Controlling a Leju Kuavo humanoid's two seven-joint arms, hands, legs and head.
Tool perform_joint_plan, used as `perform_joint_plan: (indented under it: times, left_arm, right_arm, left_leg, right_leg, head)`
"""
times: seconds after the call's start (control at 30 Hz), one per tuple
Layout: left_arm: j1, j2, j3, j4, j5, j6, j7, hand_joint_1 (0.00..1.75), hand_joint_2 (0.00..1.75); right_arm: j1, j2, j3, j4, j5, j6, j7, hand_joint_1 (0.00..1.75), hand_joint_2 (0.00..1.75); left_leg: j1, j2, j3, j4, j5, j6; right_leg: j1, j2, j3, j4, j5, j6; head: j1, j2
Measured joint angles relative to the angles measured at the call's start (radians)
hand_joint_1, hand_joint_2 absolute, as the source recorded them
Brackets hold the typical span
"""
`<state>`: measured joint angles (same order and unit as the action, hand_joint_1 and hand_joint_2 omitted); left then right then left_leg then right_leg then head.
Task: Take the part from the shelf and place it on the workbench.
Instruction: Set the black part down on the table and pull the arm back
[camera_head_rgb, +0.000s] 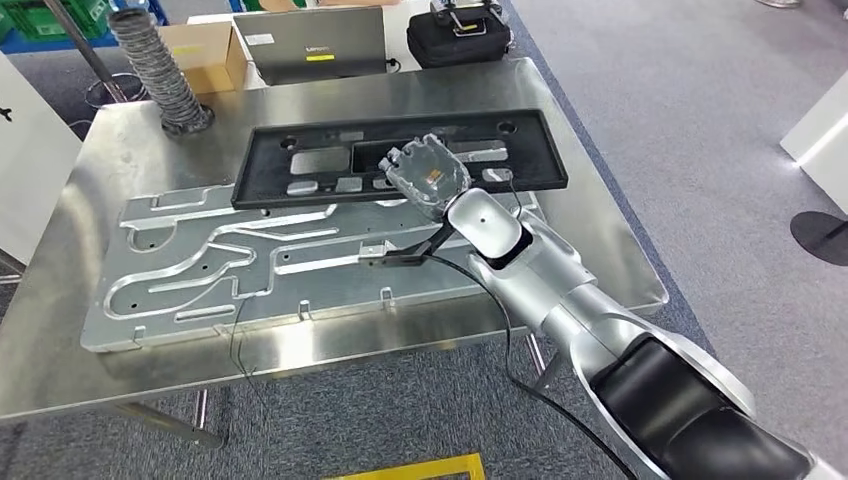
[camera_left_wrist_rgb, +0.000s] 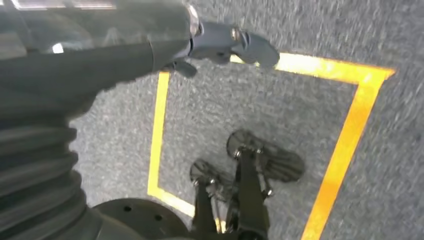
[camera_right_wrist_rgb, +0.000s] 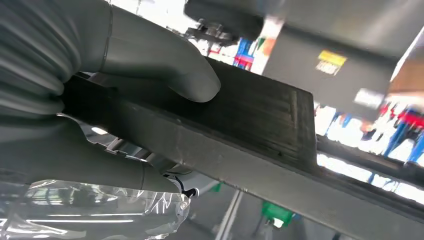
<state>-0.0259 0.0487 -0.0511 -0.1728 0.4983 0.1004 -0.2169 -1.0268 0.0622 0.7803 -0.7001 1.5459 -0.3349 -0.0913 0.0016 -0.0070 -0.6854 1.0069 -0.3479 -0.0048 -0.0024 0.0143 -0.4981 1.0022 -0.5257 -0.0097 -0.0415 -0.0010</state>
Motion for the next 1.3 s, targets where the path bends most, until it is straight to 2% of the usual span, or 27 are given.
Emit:
perform_joint_plan:
  times: [0.07, 0.13, 0.17, 0.23, 0.27, 0.3, 0.33, 0.37, 0.43, 0.47, 0.5, 0.6, 0.67, 0.73, 0.77, 0.8, 0.83, 0.87, 0.9, 0.93, 0.97, 1.0, 1.03, 1.1, 1.17, 1.27, 1.3]
  left_arm:
    - [-0.001, 0.0, 0.0, 0.0, -0.003, -0.002, -0.003, 0.0, 1.75]
    - [-0.003, 0.0, 0.0, 0.0, -0.007, -0.008, -0.004, 0.0, 1.75]
    - [-0.004, 0.0, 0.0, 0.0, -0.008, -0.012, -0.004, 0.0, 1.75]
    - [-0.006, 0.0, 0.0, 0.0, -0.008, -0.018, 0.001, 0.0, 1.75]
    - [-0.006, 0.0, 0.0, 0.0, -0.008, -0.018, 0.002, 0.0, 1.75]
    - [-0.005, 0.0, 0.0, 0.0, -0.008, -0.017, 0.004, 0.0, 1.75]
    - [-0.004, 0.0, 0.0, 0.0, -0.009, -0.016, 0.004, 0.0, 1.75]
    - [-0.002, 0.0, 0.0, 0.0, -0.009, -0.013, 0.004, 0.0, 1.75]
    - [-0.002, -0.004, 0.0, 0.0, -0.01, -0.008, -0.003, 0.0, 1.75]
    - [-0.003, -0.006, 0.0, 0.0, -0.011, -0.006, -0.012, 0.0, 1.75]
    - [-0.005, -0.007, 0.0, 0.0, -0.014, -0.004, -0.022, 0.0, 1.75]
    - [-0.009, -0.008, 0.0, 0.0, -0.019, 0.002, -0.051, 0.0, 1.75]
    - [-0.009, -0.009, 0.0, 0.0, -0.018, 0.001, -0.065, 0.0, 1.75]
    - [-0.011, -0.01, 0.002, 0.0, -0.015, -0.002, -0.068, 0.0, 1.75]
    - [-0.011, -0.01, 0.004, 0.0, -0.013, -0.003, -0.067, 0.0, 1.75]
    - [-0.012, -0.01, 0.005, 0.0, -0.012, -0.003, -0.065, 0.0, 1.75]
    - [-0.011, -0.01, 0.006, 0.0, -0.012, -0.003, -0.063, 0.0, 1.75]
    - [-0.01, -0.01, 0.007, 0.0, -0.012, -0.003, -0.061, 0.0, 1.75]
    - [-0.01, -0.01, 0.007, 0.0, -0.013, -0.003, -0.06, 0.0, 1.75]
    - [-0.009, -0.01, 0.008, 0.0, -0.014, -0.004, -0.059, 0.0, 1.75]
    - [-0.011, -0.01, 0.008, 0.0, -0.015, -0.006, -0.059, 0.0, 1.75]
    - [-0.012, -0.01, 0.008, 0.0, -0.017, -0.008, -0.06, 0.0, 1.31]
    - [-0.014, -0.011, 0.008, 0.0, -0.019, -0.01, -0.061, 0.0, 0.87]
    - [-0.013, -0.012, 0.008, 0.0, -0.021, -0.014, -0.065, 0.0, 0.0]
    - [-0.012, -0.014, 0.008, 0.0, -0.022, -0.016, -0.069, 0.0, 0.0]
    - [-0.014, -0.014, 0.008, 0.0, -0.025, -0.018, -0.077, 0.0, 0.0]
    - [-0.014, -0.014, 0.008, 0.0, -0.027, -0.018, -0.079, 0.0, 0.0]
  right_arm:
    - [0.001, 0.006, 0.007, 0.009, -0.01, -0.006, -0.007, 1.75, 1.75]
    - [-0.001, 0.01, 0.009, 0.016, -0.036, -0.016, -0.019, 1.75, 1.75]
    - [-0.001, 0.011, 0.009, 0.023, -0.057, -0.021, -0.028, 1.75, 1.75]
    - [0.009, 0.011, 0.009, 0.04, -0.102, -0.023, -0.048, 1.75, 1.75]
    - [0.019, 0.011, 0.008, 0.048, -0.125, -0.015, -0.058, 1.75, 1.75]
    - [0.03, 0.012, 0.006, 0.056, -0.152, 0.001, -0.069, 1.75, 1.75]
    - [0.038, 0.013, 0.002, 0.063, -0.183, 0.023, -0.081, 1.75, 1.75]
    - [0.044, 0.016, -0.004, 0.069, -0.218, 0.05, -0.092, 1.75, 1.75]
    - [0.046, 0.026, -0.022, 0.08, -0.282, 0.103, -0.111, 1.75, 1.75]
    - [0.045, 0.032, -0.03, 0.084, -0.305, 0.127, -0.118, 1.75, 1.75]
    - [0.044, 0.037, -0.035, 0.088, -0.321, 0.147, -0.124, 1.31, 1.31]
    - [0.042, 0.055, -0.04, 0.096, -0.361, 0.197, -0.14, 0.0, 0.0]
    - [0.038, 0.069, -0.043, 0.101, -0.397, 0.241, -0.156, 0.0, 0.0]
    - [0.036, 0.08, -0.04, 0.112, -0.426, 0.282, -0.168, 0.0, 0.0]
    - [0.039, 0.085, -0.036, 0.12, -0.434, 0.294, -0.172, 0.0, 0.0]
    - [0.041, 0.088, -0.03, 0.127, -0.44, 0.302, -0.174, 0.0, 0.0]
    - [0.043, 0.09, -0.024, 0.134, -0.445, 0.306, -0.177, 0.0, 0.0]
    - [0.044, 0.092, -0.018, 0.14, -0.45, 0.307, -0.18, 0.0, 0.0]
    - [0.044, 0.094, -0.013, 0.146, -0.456, 0.307, -0.183, 0.0, 0.0]
    - [0.043, 0.096, -0.007, 0.153, -0.46, 0.308, -0.187, 0.0, 0.0]
    - [0.041, 0.097, -0.001, 0.159, -0.464, 0.308, -0.191, 0.0, 0.0]
    - [0.04, 0.097, 0.005, 0.166, -0.467, 0.308, -0.195, 0.0, 0.0]
    - [0.04, 0.097, 0.01, 0.172, -0.47, 0.308, -0.201, 0.0, 0.0]
    - [0.039, 0.097, 0.019, 0.184, -0.473, 0.308, -0.211, 0.0, 0.0]
    - [0.037, 0.097, 0.027, 0.193, -0.485, 0.311, -0.222, 0.0, 0.0]
    - [0.036, 0.097, 0.038, 0.205, -0.532, 0.321, -0.248, 0.0, 0.0]
    - [0.037, 0.097, 0.039, 0.207, -0.557, 0.326, -0.262, 0.0, 0.0]
  left_leg:
    - [0.0, 0.0, 0.013, -0.002, -0.006, 0.011]
    - [0.004, 0.001, 0.03, -0.013, -0.015, 0.02]
    - [0.005, 0.0, 0.04, -0.017, -0.02, 0.024]
    - [0.005, -0.002, 0.056, -0.019, -0.035, 0.031]
    - [0.004, -0.004, 0.066, -0.019, -0.044, 0.032]
    - [0.003, -0.007, 0.077, -0.018, -0.054, 0.033]
    - [0.001, -0.009, 0.09, -0.018, -0.063, 0.033]
    - [-0.002, -0.01, 0.102, -0.017, -0.073, 0.032]
    - [-0.008, -0.011, 0.122, -0.016, -0.091, 0.03]
    - [-0.01, -0.011, 0.127, -0.015, -0.098, 0.028]
    - [-0.01, -0.012, 0.13, -0.012, -0.103, 0.024]
    - [-0.011, -0.011, 0.135, -0.002, -0.118, 0.011]
    - [-0.007, -0.008, 0.111, 0.058, -0.155, -0.001]
    - [0.002, -0.005, 0.044, 0.186, -0.21, -0.015]
    - [0.007, -0.004, 0.01, 0.243, -0.227, -0.021]
    - [0.011, -0.003, -0.013, 0.27, -0.228, -0.026]
    - [0.015, -0.001, -0.016, 0.26, -0.209, -0.031]
    - [0.019, -0.001, -0.002, 0.213, -0.172, -0.036]
    - [0.023, 0.0, 0.023, 0.144, -0.127, -0.04]
    - [0.025, 0.0, 0.047, 0.079, -0.099, -0.042]
    - [0.024, 0.001, 0.065, 0.033, -0.082, -0.037]
    - [0.022, 0.0, 0.073, 0.009, -0.076, -0.03]
    - [0.019, 0.0, 0.073, 0.006, -0.081, -0.021]
    - [0.019, -0.001, 0.074, 0.005, -0.071, -0.004]
    - [0.02, 0.0, 0.076, 0.001, -0.067, 0.008]
    - [0.017, 0.001, 0.076, 0.0, -0.066, 0.017]
    - [0.016, 0.001, 0.076, 0.001, -0.066, 0.018]
  right_leg:
    - [0.001, 0.0, 0.005, 0.003, -0.004, 0.012]
    - [0.001, -0.001, -0.02, 0.054, -0.001, 0.022]
    - [0.0, -0.002, -0.051, 0.106, -0.01, 0.025]
    - [-0.001, -0.004, -0.133, 0.224, -0.057, 0.031]
    - [-0.002, -0.004, -0.168, 0.262, -0.082, 0.031]
    - [-0.001, -0.004, -0.191, 0.273, -0.09, 0.029]
    - [0.0, -0.004, -0.2, 0.253, -0.073, 0.025]
    - [0.001, -0.004, -0.197, 0.205, -0.03, 0.018]
    - [0.009, -0.004, -0.176, 0.076, 0.084, 0.0]
    - [0.013, -0.005, -0.167, 0.031, 0.122, -0.007]
    - [0.017, -0.005, -0.163, 0.005, 0.141, -0.012]
    - [0.014, -0.006, -0.15, -0.008, 0.14, -0.021]
    - [0.008, -0.006, -0.135, -0.015, 0.138, -0.027]
    - [0.007, -0.006, -0.126, -0.016, 0.133, -0.031]
    - [0.006, -0.007, -0.124, -0.014, 0.13, -0.03]
    - [0.005, -0.007, -0.123, -0.012, 0.127, -0.029]
    - [0.003, -0.006, -0.121, -0.009, 0.123, -0.027]
    - [0.0, -0.006, -0.119, -0.006, 0.119, -0.023]
    - [-0.002, -0.005, -0.116, -0.002, 0.114, -0.018]
    - [-0.003, -0.004, -0.115, 0.002, 0.11, -0.013]
    - [-0.002, -0.003, -0.116, 0.006, 0.108, -0.007]
    - [-0.001, -0.003, -0.119, 0.008, 0.106, -0.001]
    - [0.0, -0.004, -0.121, 0.009, 0.106, 0.005]
    - [-0.001, -0.005, -0.122, 0.013, 0.101, 0.016]
    - [-0.003, -0.006, -0.141, 0.063, 0.064, 0.025]
    - [-0.004, -0.008, -0.226, 0.257, -0.03, 0.031]
    - [-0.004, -0.008, -0.245, 0.299, -0.04, 0.031]
  head:
    - [0.0, 0.0]
    - [0.0, 0.0]
    - [0.0, 0.0]
    - [0.0, 0.0]
    - [0.0, 0.0]
    - [0.0, 0.0]
    - [0.0, 0.0]
    - [0.0, 0.0]
    - [0.0, 0.0]
    - [0.0, 0.0]
    - [0.0, 0.0]
    - [0.0, 0.0]
    - [0.0, 0.0]
    - [0.0, 0.0]
    - [0.0, 0.0]
    - [0.0, 0.0]
    - [0.0, 0.0]
    - [0.0, 0.0]
    - [0.0, 0.0]
    - [0.0, 0.0]
    - [0.0, 0.0]
    - [0.0, 0.0]
    - [0.0, 0.0]
    - [0.0, 0.0]
    - [0.0, 0.0]
    - [0.0, 0.0]
    - [0.0, 0.0]
